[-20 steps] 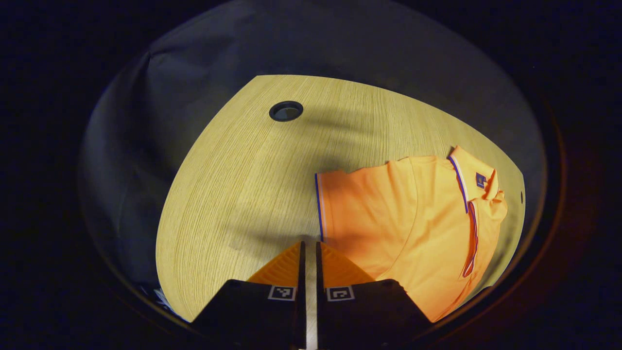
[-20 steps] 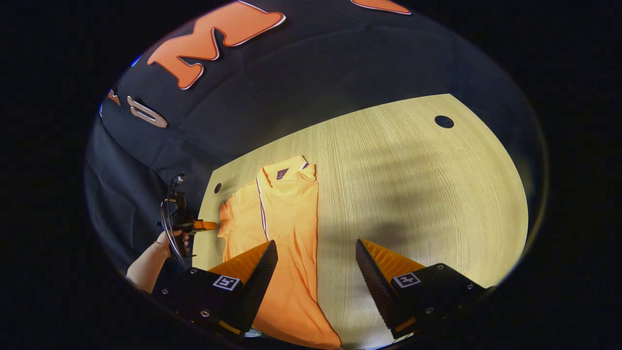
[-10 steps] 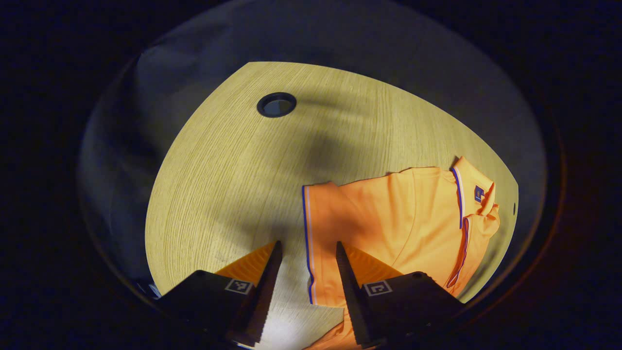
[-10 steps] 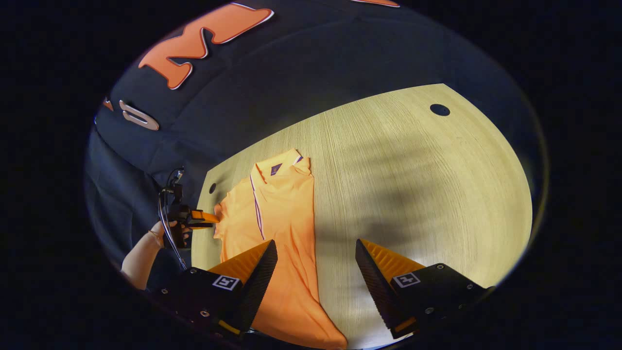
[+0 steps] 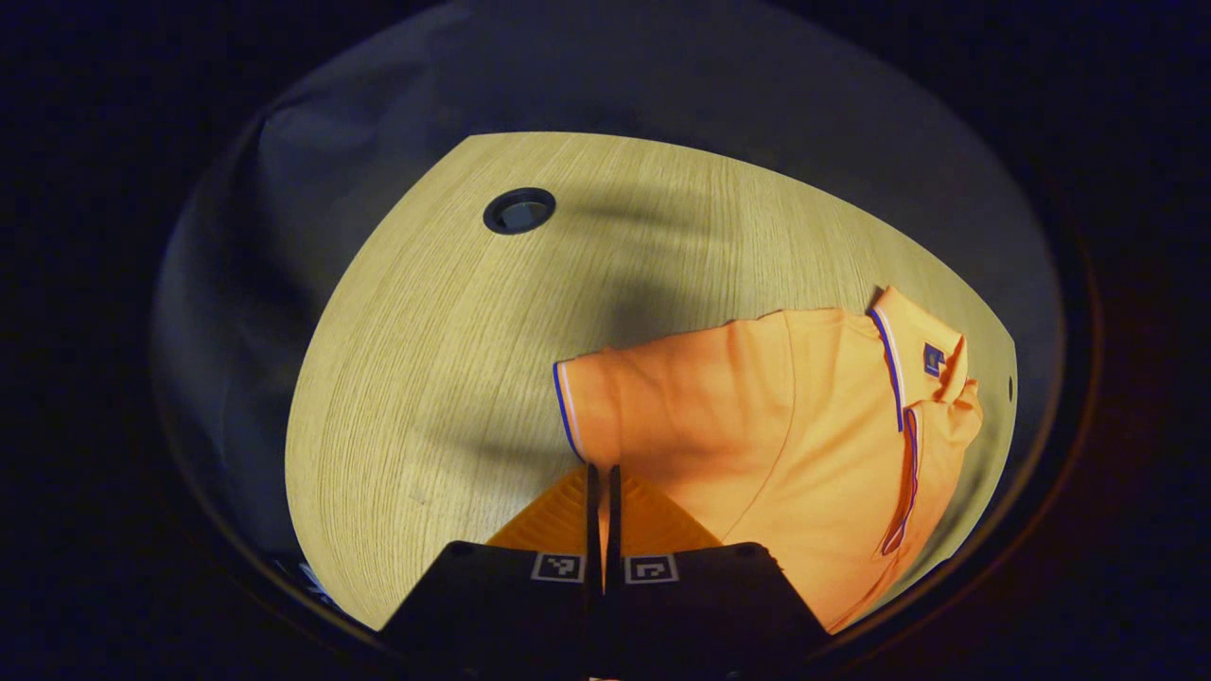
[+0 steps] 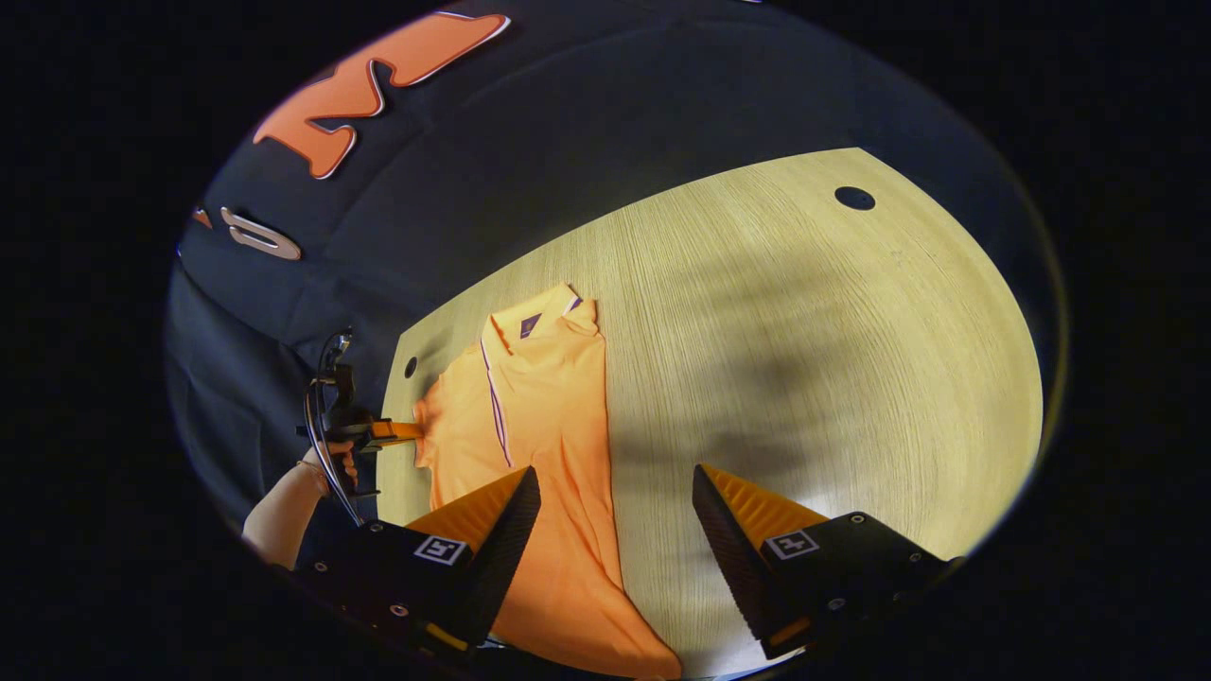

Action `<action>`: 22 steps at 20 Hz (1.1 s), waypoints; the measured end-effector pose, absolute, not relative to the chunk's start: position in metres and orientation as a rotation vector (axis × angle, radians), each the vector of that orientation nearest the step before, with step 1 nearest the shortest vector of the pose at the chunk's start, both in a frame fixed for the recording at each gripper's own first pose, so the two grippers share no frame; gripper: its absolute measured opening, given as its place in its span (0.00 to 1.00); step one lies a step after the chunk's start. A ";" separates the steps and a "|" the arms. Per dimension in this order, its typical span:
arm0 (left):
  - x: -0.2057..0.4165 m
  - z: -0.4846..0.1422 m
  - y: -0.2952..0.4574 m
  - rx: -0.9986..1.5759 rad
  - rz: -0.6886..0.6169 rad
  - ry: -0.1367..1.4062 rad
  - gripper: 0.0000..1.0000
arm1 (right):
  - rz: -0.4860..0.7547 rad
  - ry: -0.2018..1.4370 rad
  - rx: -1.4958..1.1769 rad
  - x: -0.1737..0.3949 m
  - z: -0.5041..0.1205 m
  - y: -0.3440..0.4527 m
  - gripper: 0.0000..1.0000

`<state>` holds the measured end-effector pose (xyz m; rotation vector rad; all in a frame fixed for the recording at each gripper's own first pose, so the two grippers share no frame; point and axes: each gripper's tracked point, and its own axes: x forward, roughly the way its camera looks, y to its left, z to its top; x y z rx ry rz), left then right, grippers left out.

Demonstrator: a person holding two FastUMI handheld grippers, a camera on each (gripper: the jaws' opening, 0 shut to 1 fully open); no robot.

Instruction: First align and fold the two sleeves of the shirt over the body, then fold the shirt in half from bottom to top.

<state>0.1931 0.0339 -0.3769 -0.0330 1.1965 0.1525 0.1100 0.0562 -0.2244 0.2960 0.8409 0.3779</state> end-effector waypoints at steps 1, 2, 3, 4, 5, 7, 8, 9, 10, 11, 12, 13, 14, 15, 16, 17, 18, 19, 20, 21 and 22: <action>0.192 -0.377 0.028 -0.067 0.138 1.201 0.01 | 0.382 0.840 0.297 0.109 -0.224 0.055 0.99; 0.192 -0.372 0.027 -0.103 0.131 1.187 0.00 | 0.382 0.835 0.295 0.108 -0.224 0.052 0.99; 0.192 -0.367 0.026 -0.137 0.132 1.171 0.01 | 0.378 0.830 0.295 0.108 -0.223 0.049 0.99; 0.191 -0.362 0.024 -0.161 0.129 1.151 0.01 | 0.376 0.827 0.297 0.107 -0.222 0.045 0.99; 0.192 -0.356 0.017 -0.176 0.115 1.134 0.01 | 0.374 0.822 0.301 0.105 -0.221 0.043 0.99; 0.190 -0.343 0.011 -0.155 0.098 1.108 0.01 | 0.375 0.815 0.301 0.103 -0.220 0.037 0.99; 0.192 -0.334 0.004 -0.151 0.081 1.092 0.00 | 0.377 0.808 0.299 0.102 -0.218 0.035 0.99; 0.192 -0.326 -0.002 -0.145 0.069 1.079 0.00 | 0.379 0.802 0.298 0.100 -0.216 0.033 0.99; 0.190 -0.319 -0.011 -0.134 0.058 1.075 0.00 | 0.382 0.794 0.298 0.098 -0.214 0.032 0.99; 0.189 -0.312 -0.021 -0.122 0.040 1.067 0.00 | 0.384 0.787 0.299 0.096 -0.211 0.030 0.99; 0.189 -0.307 -0.031 -0.104 0.022 1.058 0.00 | 0.388 0.779 0.300 0.095 -0.208 0.028 0.99; 0.190 -0.301 -0.042 -0.087 0.005 1.048 0.01 | 0.391 0.771 0.303 0.094 -0.206 0.027 0.99; 0.190 -0.296 -0.056 -0.076 -0.016 1.042 0.01 | 0.395 0.764 0.305 0.092 -0.203 0.025 0.99; 0.189 -0.293 -0.069 -0.063 -0.035 1.041 0.00 | 0.397 0.758 0.305 0.089 -0.201 0.022 0.99; 0.188 -0.290 -0.080 -0.045 -0.055 1.040 0.00 | 0.397 0.752 0.305 0.086 -0.200 0.019 0.99; 0.187 -0.289 -0.093 -0.032 -0.074 1.042 0.01 | 0.395 0.746 0.307 0.084 -0.198 0.014 0.98; 0.184 -0.289 -0.107 -0.029 -0.095 1.049 0.01 | 0.395 0.740 0.311 0.082 -0.197 0.012 0.98; 0.181 -0.291 -0.122 -0.026 -0.114 1.062 0.00 | 0.394 0.736 0.316 0.079 -0.196 0.009 0.99; 0.178 -0.295 -0.135 -0.023 -0.133 1.070 0.01 | 0.393 0.733 0.318 0.077 -0.196 0.007 0.99; 0.177 -0.297 -0.149 -0.024 -0.150 1.078 0.01 | 0.393 0.730 0.318 0.074 -0.195 0.005 0.99; 0.174 -0.303 -0.160 -0.023 -0.163 1.086 0.01 | 0.394 0.727 0.317 0.073 -0.194 0.004 0.99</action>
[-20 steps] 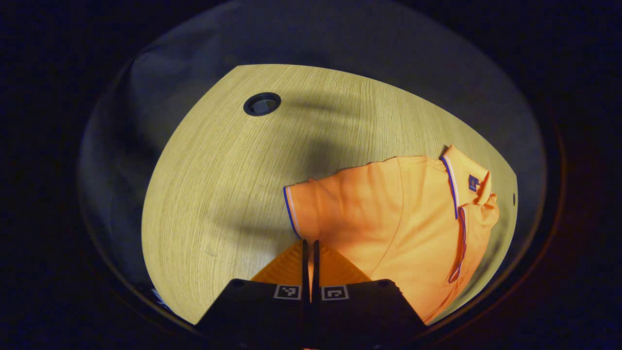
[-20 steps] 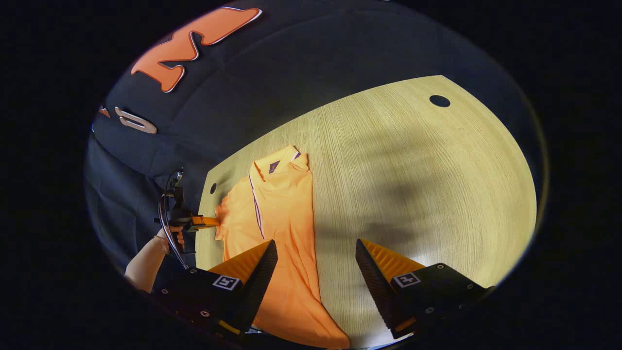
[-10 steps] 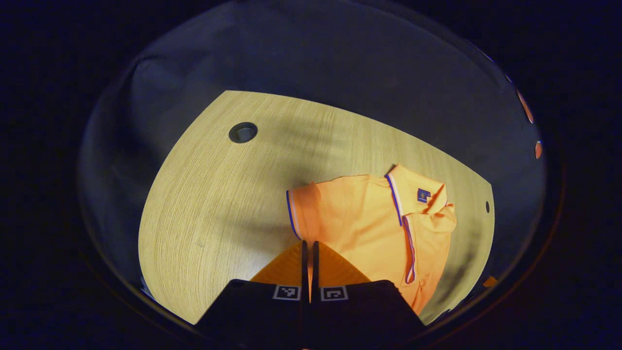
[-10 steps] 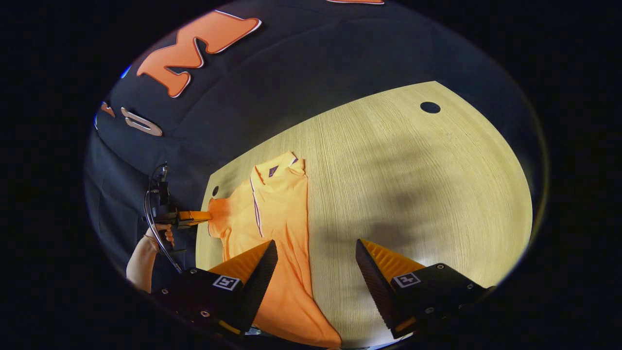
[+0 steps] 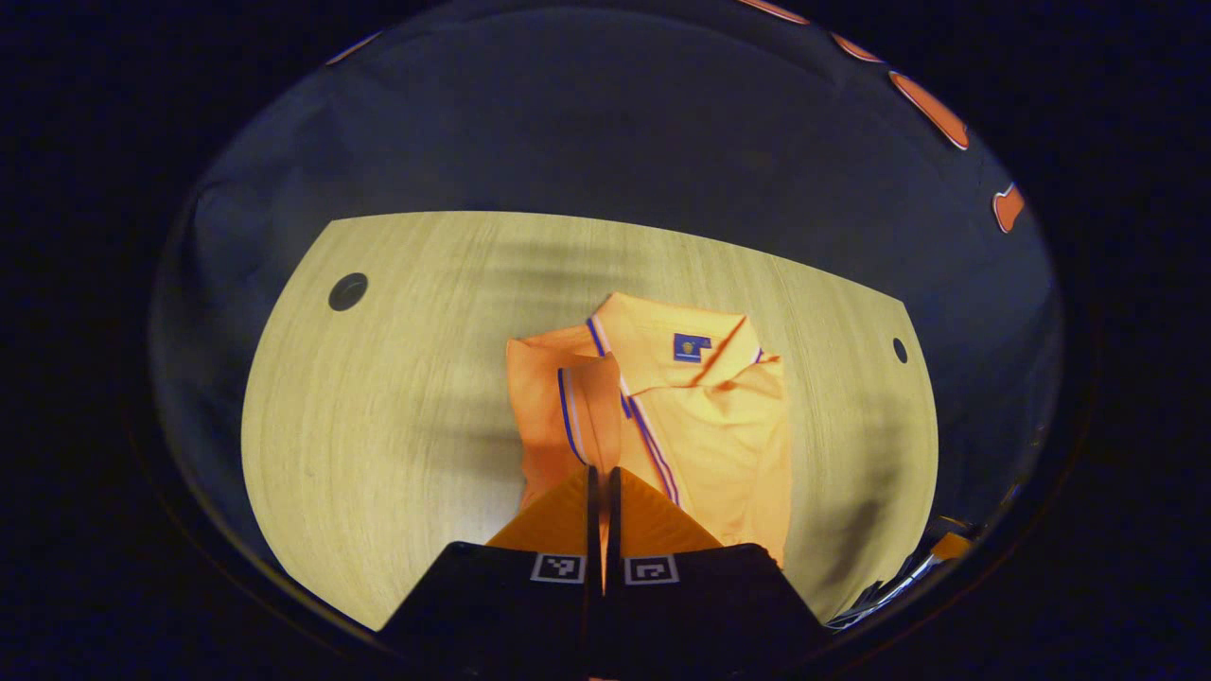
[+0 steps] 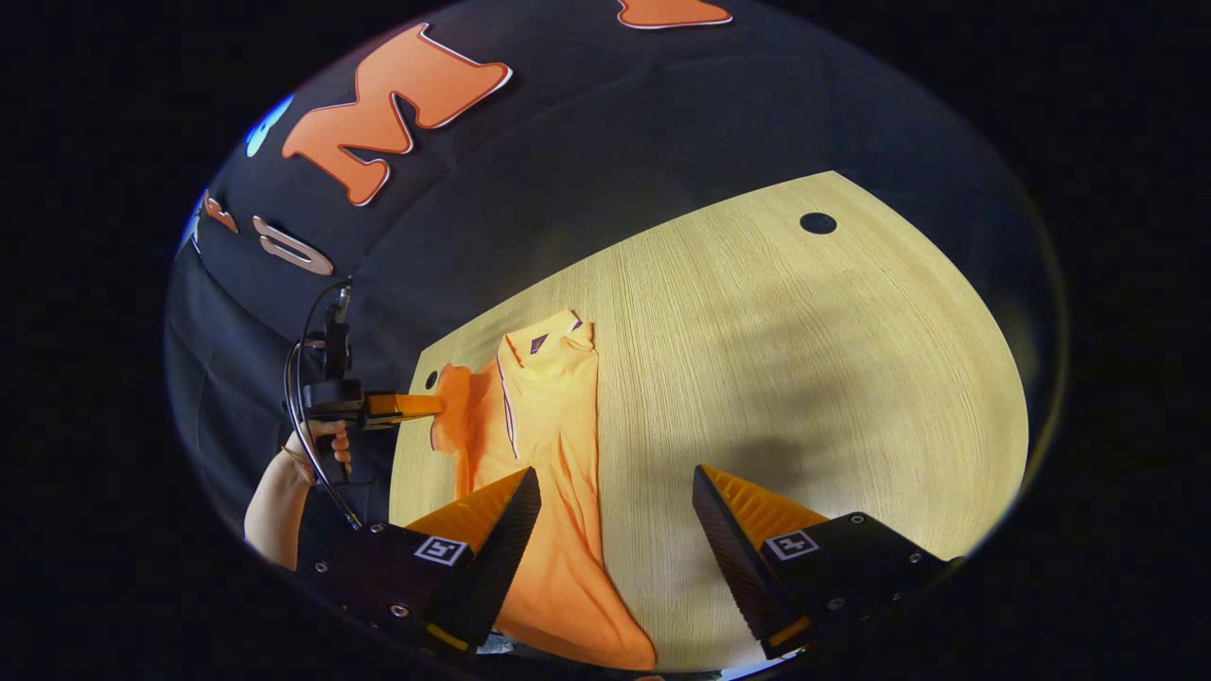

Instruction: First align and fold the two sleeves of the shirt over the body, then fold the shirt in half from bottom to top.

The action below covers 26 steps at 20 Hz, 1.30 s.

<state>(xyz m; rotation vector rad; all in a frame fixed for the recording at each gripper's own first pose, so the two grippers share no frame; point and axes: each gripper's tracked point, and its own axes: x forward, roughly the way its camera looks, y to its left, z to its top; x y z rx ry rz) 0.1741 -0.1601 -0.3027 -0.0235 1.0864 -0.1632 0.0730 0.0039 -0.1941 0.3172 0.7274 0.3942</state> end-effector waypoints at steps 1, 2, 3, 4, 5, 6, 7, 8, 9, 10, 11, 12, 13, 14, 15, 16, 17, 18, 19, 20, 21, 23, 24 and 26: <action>0.172 -0.307 -0.171 -0.028 -0.177 1.103 0.01 | 0.394 0.725 0.317 0.069 -0.193 0.000 0.98; 0.167 -0.310 -0.182 -0.038 -0.189 1.122 0.01 | 0.394 0.722 0.316 0.067 -0.192 0.000 0.98; 0.165 -0.313 -0.190 -0.045 -0.198 1.132 0.01 | 0.392 0.718 0.317 0.065 -0.192 -0.003 0.98; 0.163 -0.316 -0.196 -0.053 -0.208 1.136 0.01 | 0.390 0.719 0.316 0.064 -0.192 -0.004 0.98; 0.160 -0.321 -0.206 -0.074 -0.228 1.140 0.02 | 0.389 0.720 0.316 0.062 -0.193 -0.005 0.98; 0.155 -0.323 -0.210 -0.091 -0.232 1.148 0.05 | 0.389 0.719 0.313 0.060 -0.194 -0.007 0.98; 0.153 -0.327 -0.213 -0.113 -0.227 1.149 0.19 | 0.386 0.717 0.310 0.058 -0.196 -0.009 0.98; 0.149 -0.324 -0.213 -0.137 -0.223 1.149 0.20 | 0.385 0.717 0.308 0.056 -0.197 -0.010 0.98; 0.146 -0.326 -0.219 -0.176 -0.233 1.145 0.26 | 0.385 0.722 0.308 0.053 -0.200 -0.010 0.98; 0.139 -0.319 -0.218 -0.200 -0.245 1.142 0.51 | 0.387 0.728 0.307 0.051 -0.200 -0.009 0.98; 0.131 -0.313 -0.214 -0.223 -0.249 1.138 0.75 | 0.388 0.729 0.303 0.050 -0.202 -0.008 0.98; 0.126 -0.315 -0.213 -0.221 -0.244 1.131 1.00 | 0.387 0.728 0.296 0.050 -0.202 -0.007 0.98; 0.120 -0.309 -0.205 -0.215 -0.243 1.119 0.98 | 0.391 0.727 0.291 0.046 -0.201 -0.004 0.98; 0.112 -0.305 -0.201 -0.212 -0.251 1.109 0.98 | 0.397 0.726 0.284 0.045 -0.201 0.000 0.98; 0.100 -0.299 -0.195 -0.211 -0.254 1.102 0.98 | 0.398 0.727 0.275 0.044 -0.203 0.002 0.98; 0.088 -0.296 -0.187 -0.211 -0.258 1.096 0.98 | 0.401 0.729 0.259 0.042 -0.205 0.006 0.98; 0.077 -0.291 -0.179 -0.213 -0.258 1.086 0.98 | 0.407 0.733 0.241 0.035 -0.207 0.011 0.98; 0.063 -0.287 -0.172 -0.214 -0.264 1.082 0.98 | 0.413 0.738 0.224 0.030 -0.209 0.017 0.98; 0.050 -0.287 -0.165 -0.214 -0.270 1.081 0.98 | 0.417 0.742 0.207 0.025 -0.211 0.023 0.98; 0.037 -0.287 -0.157 -0.210 -0.270 1.084 0.98 | 0.421 0.744 0.188 0.018 -0.212 0.029 0.99; 0.023 -0.289 -0.148 -0.199 -0.269 1.085 0.98 | 0.422 0.749 0.166 0.011 -0.215 0.034 0.99; -0.004 -0.292 -0.132 -0.161 -0.276 1.086 0.98 | 0.413 0.753 0.115 -0.003 -0.221 0.042 0.98; -0.017 -0.294 -0.124 -0.138 -0.281 1.085 0.98 | 0.406 0.756 0.091 -0.011 -0.224 0.045 0.98; -0.046 -0.299 -0.108 -0.099 -0.291 1.094 0.98 | 0.401 0.768 0.052 -0.026 -0.232 0.054 0.98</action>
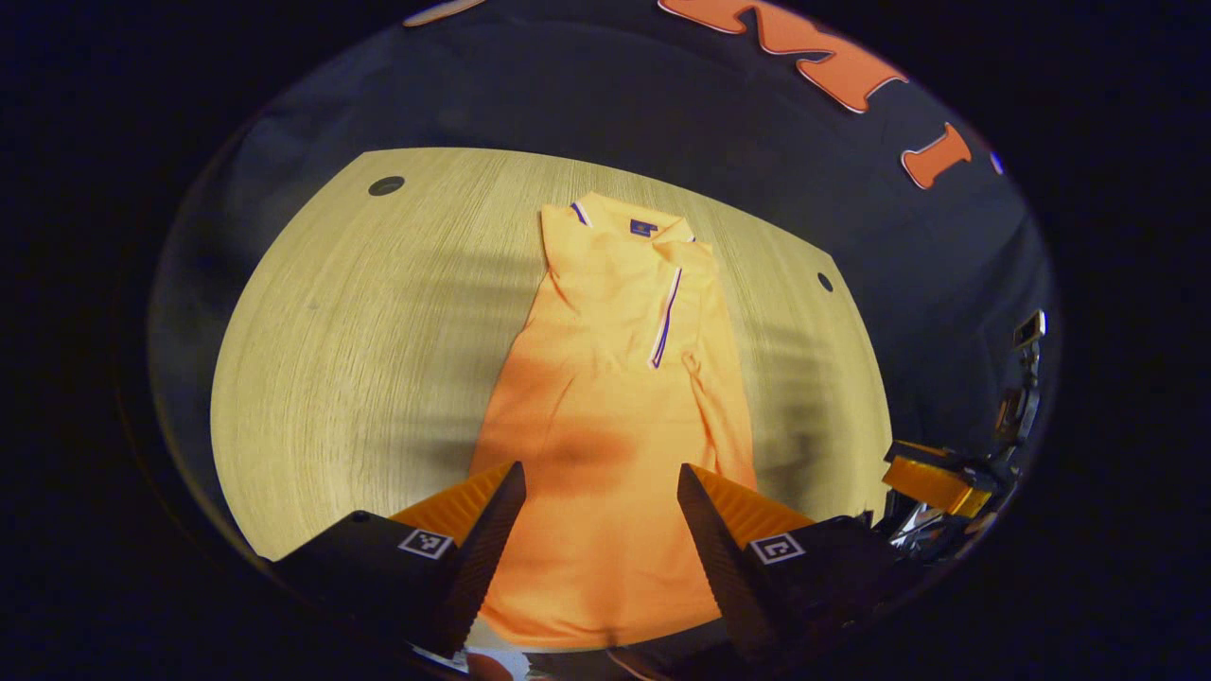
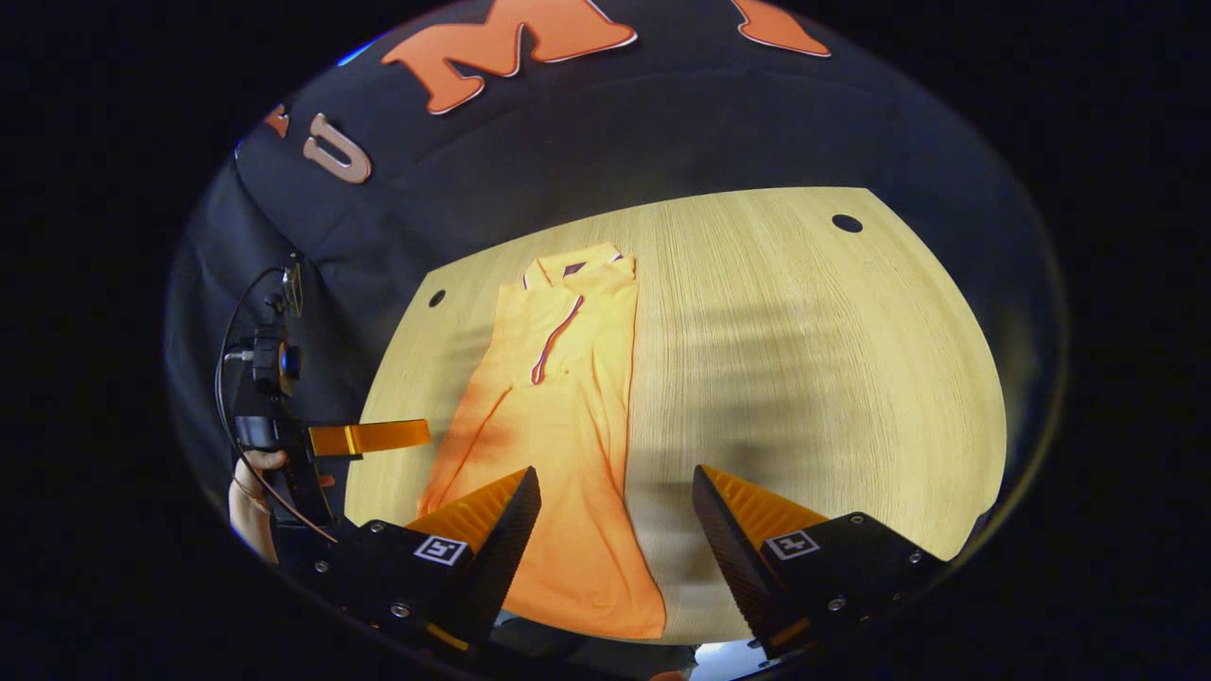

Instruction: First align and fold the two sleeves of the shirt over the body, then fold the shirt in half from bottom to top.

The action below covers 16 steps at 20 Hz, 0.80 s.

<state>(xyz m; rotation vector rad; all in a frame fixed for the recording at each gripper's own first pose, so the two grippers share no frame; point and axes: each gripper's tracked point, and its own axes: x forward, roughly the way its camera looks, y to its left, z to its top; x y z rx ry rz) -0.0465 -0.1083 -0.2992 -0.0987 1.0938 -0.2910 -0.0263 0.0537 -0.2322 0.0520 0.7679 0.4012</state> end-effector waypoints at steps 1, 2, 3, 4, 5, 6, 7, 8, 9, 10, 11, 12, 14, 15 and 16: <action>-0.060 -0.302 -0.101 -0.084 -0.296 1.101 0.98 | 0.394 0.777 0.033 -0.033 -0.238 0.057 0.98; -0.073 -0.305 -0.093 -0.067 -0.298 1.106 0.98 | 0.384 0.785 0.016 -0.040 -0.244 0.060 0.98; -0.086 -0.310 -0.087 -0.052 -0.303 1.114 0.98 | 0.376 0.794 0.000 -0.047 -0.251 0.062 0.98; -0.100 -0.314 -0.080 -0.041 -0.299 1.119 0.98 | 0.369 0.807 -0.010 -0.055 -0.259 0.064 0.98; -0.112 -0.319 -0.075 -0.040 -0.304 1.127 0.98 | 0.366 0.826 -0.012 -0.062 -0.268 0.068 0.98; -0.125 -0.322 -0.073 -0.041 -0.306 1.138 0.98 | 0.363 0.840 -0.015 -0.069 -0.275 0.071 0.99; -0.137 -0.327 -0.067 -0.042 -0.305 1.149 0.98 | 0.348 0.855 -0.027 -0.076 -0.284 0.070 0.99; -0.148 -0.331 -0.060 -0.038 -0.301 1.155 0.98 | 0.332 0.865 -0.048 -0.082 -0.293 0.068 0.99; -0.155 -0.335 -0.053 -0.020 -0.289 1.155 0.98 | 0.318 0.877 -0.074 -0.088 -0.301 0.066 0.99; -0.161 -0.336 -0.045 0.009 -0.271 1.147 0.98 | 0.306 0.889 -0.099 -0.094 -0.308 0.063 0.99; -0.166 -0.337 -0.040 0.035 -0.260 1.135 0.98 | 0.295 0.899 -0.125 -0.098 -0.317 0.062 0.99; -0.172 -0.340 -0.038 0.040 -0.253 1.133 0.98 | 0.284 0.913 -0.152 -0.104 -0.326 0.060 0.99; -0.189 -0.350 -0.045 0.014 -0.248 1.155 0.98 | 0.271 0.956 -0.195 -0.121 -0.344 0.053 0.99; -0.194 -0.355 -0.048 0.005 -0.247 1.165 0.98 | 0.268 0.979 -0.201 -0.130 -0.352 0.050 0.99; -0.199 -0.359 -0.047 0.010 -0.243 1.171 0.98 | 0.266 1.004 -0.204 -0.136 -0.360 0.049 0.99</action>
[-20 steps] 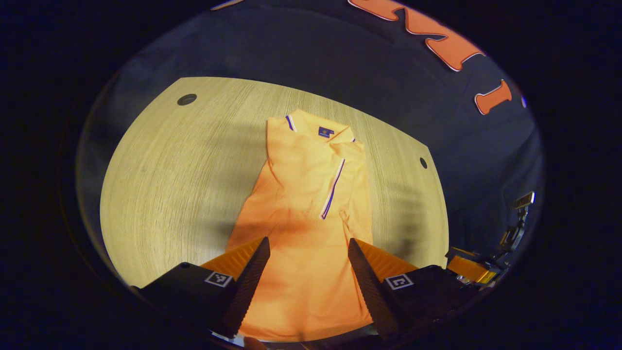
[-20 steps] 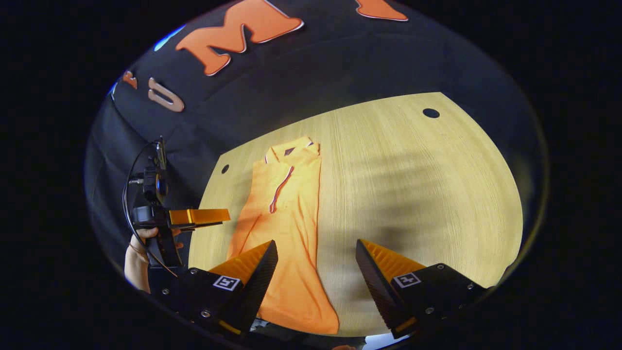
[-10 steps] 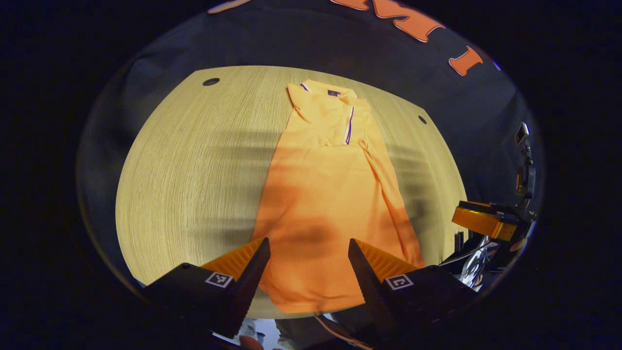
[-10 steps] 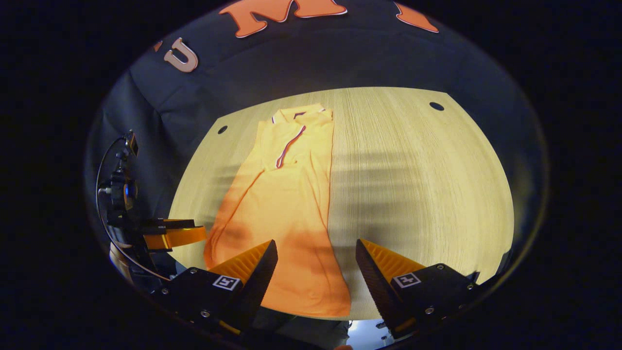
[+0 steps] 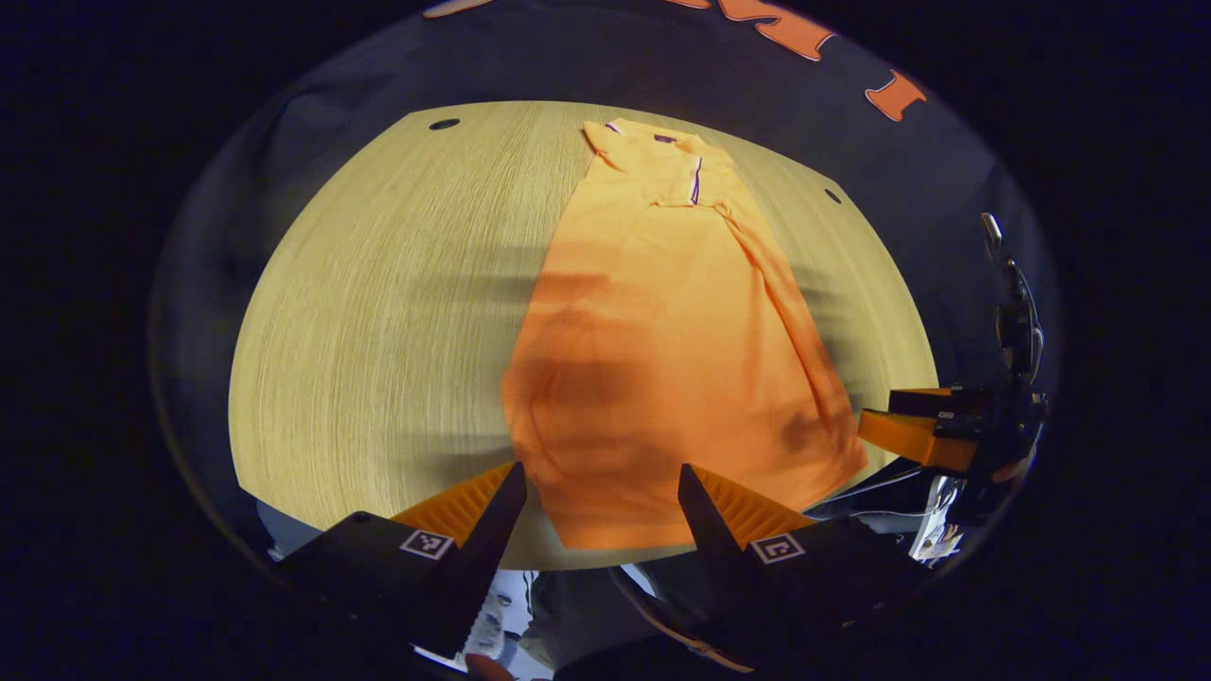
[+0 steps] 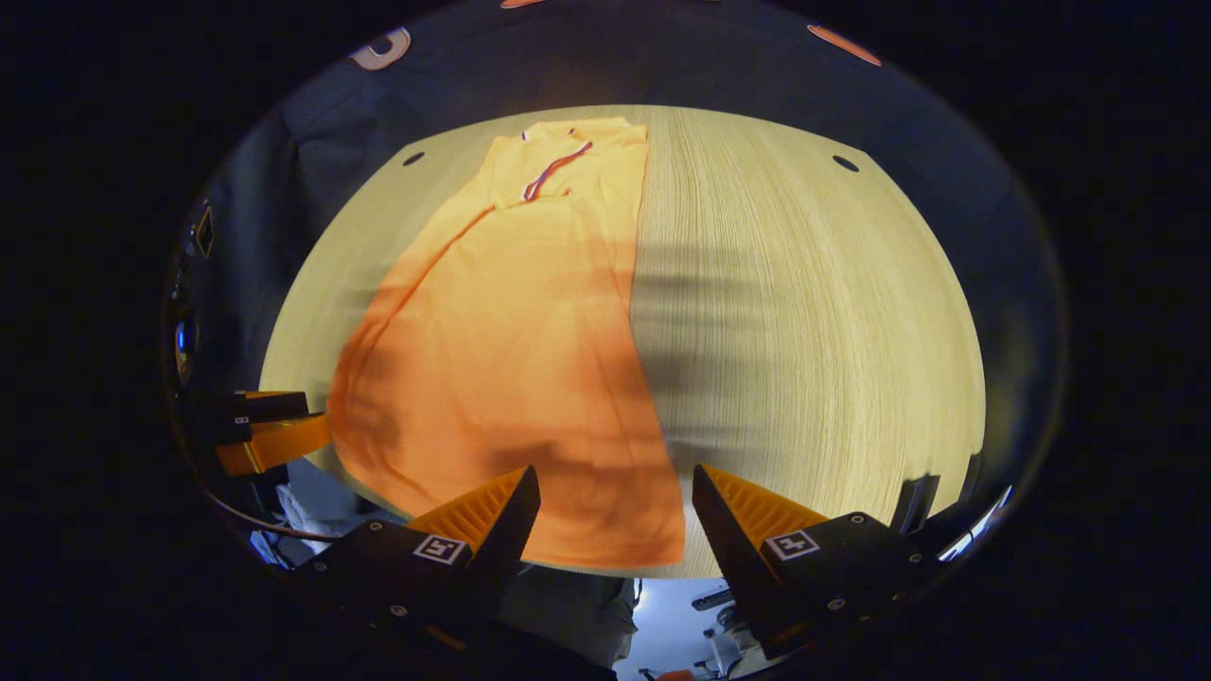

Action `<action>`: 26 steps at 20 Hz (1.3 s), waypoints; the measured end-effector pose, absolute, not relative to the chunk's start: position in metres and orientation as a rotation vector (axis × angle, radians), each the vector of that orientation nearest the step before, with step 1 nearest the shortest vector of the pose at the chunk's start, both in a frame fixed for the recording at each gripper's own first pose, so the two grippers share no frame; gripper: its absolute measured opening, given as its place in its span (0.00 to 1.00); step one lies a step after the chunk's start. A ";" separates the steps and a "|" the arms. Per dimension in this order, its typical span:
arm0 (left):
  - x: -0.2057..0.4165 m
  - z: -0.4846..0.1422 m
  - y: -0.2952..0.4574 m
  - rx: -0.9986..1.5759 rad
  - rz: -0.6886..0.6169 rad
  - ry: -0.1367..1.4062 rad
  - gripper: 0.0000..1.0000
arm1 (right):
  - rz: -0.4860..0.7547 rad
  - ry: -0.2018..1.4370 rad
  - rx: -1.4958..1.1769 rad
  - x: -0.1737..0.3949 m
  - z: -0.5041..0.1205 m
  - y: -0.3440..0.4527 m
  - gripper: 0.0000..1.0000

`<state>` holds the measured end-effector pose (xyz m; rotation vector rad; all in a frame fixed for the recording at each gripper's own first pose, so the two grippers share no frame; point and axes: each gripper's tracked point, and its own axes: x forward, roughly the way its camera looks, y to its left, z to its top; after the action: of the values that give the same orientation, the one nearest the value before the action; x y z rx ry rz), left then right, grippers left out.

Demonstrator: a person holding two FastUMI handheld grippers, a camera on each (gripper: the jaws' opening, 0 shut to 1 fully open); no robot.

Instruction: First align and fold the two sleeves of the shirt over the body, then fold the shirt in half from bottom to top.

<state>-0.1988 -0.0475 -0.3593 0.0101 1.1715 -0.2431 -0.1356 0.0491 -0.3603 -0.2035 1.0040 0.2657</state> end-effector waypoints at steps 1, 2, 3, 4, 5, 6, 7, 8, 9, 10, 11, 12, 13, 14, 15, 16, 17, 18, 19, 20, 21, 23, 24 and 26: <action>-0.203 -0.364 -0.046 0.025 -0.233 1.183 0.98 | 0.264 1.025 -0.204 -0.141 -0.368 0.049 0.99; -0.210 -0.368 -0.047 0.036 -0.231 1.192 0.98 | 0.264 1.039 -0.210 -0.144 -0.374 0.049 0.99; -0.215 -0.371 -0.047 0.048 -0.232 1.203 0.98 | 0.260 1.052 -0.223 -0.146 -0.380 0.048 0.99; -0.219 -0.374 -0.050 0.056 -0.233 1.209 0.98 | 0.251 1.062 -0.242 -0.146 -0.384 0.046 0.99; -0.221 -0.377 -0.052 0.057 -0.231 1.220 0.98 | 0.241 1.073 -0.256 -0.146 -0.389 0.043 0.99; -0.223 -0.380 -0.053 0.054 -0.227 1.233 0.98 | 0.234 1.085 -0.263 -0.146 -0.394 0.041 0.99; -0.225 -0.385 -0.055 0.053 -0.219 1.249 0.98 | 0.227 1.097 -0.271 -0.147 -0.398 0.040 0.99; -0.226 -0.389 -0.055 0.055 -0.210 1.262 0.98 | 0.219 1.102 -0.285 -0.146 -0.402 0.038 0.99; -0.227 -0.394 -0.055 0.066 -0.199 1.272 0.98 | 0.215 1.107 -0.301 -0.146 -0.406 0.036 0.99; -0.228 -0.398 -0.052 0.078 -0.185 1.282 0.98 | 0.213 1.112 -0.308 -0.145 -0.410 0.036 0.99; -0.229 -0.402 -0.051 0.086 -0.168 1.292 0.98 | 0.221 1.123 -0.313 -0.146 -0.412 0.037 0.99; -0.233 -0.405 -0.050 0.093 -0.151 1.300 0.98 | 0.227 1.121 -0.311 -0.146 -0.411 0.039 0.99; -0.232 -0.407 -0.047 0.120 -0.127 1.308 0.98 | 0.232 1.132 -0.310 -0.144 -0.412 0.039 0.99; -0.230 -0.409 -0.048 0.138 -0.121 1.304 0.95 | 0.232 1.137 -0.310 -0.144 -0.413 0.039 0.99; -0.230 -0.411 -0.046 0.162 -0.111 1.312 0.95 | 0.237 1.150 -0.319 -0.144 -0.413 0.039 0.99; -0.231 -0.411 -0.046 0.191 -0.098 1.313 0.95 | 0.239 1.157 -0.327 -0.144 -0.414 0.039 0.99; -0.233 -0.410 -0.047 0.204 -0.096 1.318 0.94 | 0.237 1.171 -0.330 -0.144 -0.414 0.039 0.99; -0.230 -0.413 -0.048 0.191 -0.081 1.326 0.95 | 0.230 1.175 -0.324 -0.144 -0.414 0.039 0.99; -0.231 -0.414 -0.049 0.175 -0.065 1.336 0.97 | 0.230 1.176 -0.325 -0.144 -0.413 0.039 0.99; -0.235 -0.411 -0.049 0.164 -0.050 1.340 0.98 | 0.233 1.168 -0.326 -0.143 -0.413 0.039 0.99; -0.235 -0.411 -0.050 0.159 -0.044 1.331 0.98 | 0.234 1.158 -0.326 -0.144 -0.414 0.041 0.99; -0.234 -0.410 -0.051 0.168 -0.054 1.312 0.98 | 0.240 1.143 -0.322 -0.145 -0.414 0.042 0.96; -0.233 -0.410 -0.050 0.170 -0.056 1.303 0.95 | 0.237 1.146 -0.319 -0.146 -0.414 0.044 0.92; -0.229 -0.411 -0.052 0.185 -0.082 1.280 0.93 | 0.234 1.137 -0.308 -0.152 -0.412 0.051 0.70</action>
<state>-0.2288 -0.0523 -0.4111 0.1854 1.2799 -0.0819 -0.1521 0.0508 -0.4117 -0.3078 1.1368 0.2345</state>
